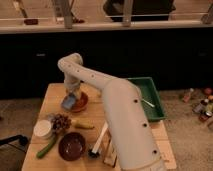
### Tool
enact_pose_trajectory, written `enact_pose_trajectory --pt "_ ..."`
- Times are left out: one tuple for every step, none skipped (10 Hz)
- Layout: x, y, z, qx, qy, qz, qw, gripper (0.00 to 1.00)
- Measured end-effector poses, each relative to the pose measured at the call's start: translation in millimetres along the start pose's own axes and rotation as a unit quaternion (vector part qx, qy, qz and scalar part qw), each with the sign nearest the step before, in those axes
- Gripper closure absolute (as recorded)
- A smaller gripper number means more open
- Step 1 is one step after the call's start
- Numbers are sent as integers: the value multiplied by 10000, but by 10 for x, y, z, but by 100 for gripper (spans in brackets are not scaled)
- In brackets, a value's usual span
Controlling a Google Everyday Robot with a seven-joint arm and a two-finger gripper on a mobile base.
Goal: Wipe red bowl with sponge
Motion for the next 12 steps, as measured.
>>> enact_pose_trajectory --pt "-16 42 12 -41 0 -17 10000 100" --pt "-27 73 17 -68 1 -17 10000 100" --pt "-20 143 14 -90 3 33 10000 100" --pt "4 227 3 -111 19 121 9999 100" --pt "57 300 -12 -85 77 245 9996 100" --pt "80 317 -26 -61 102 297 9995 100" --pt "131 336 -43 6 136 407 9991 100" --pt "167 349 -57 44 155 462 9988 100" --pt "200 351 -57 84 168 510 9985 100" --pt "238 351 -63 132 184 552 9982 100" --pt "267 318 -68 184 203 561 9980 100" --pt "286 295 -66 215 207 554 9980 100"
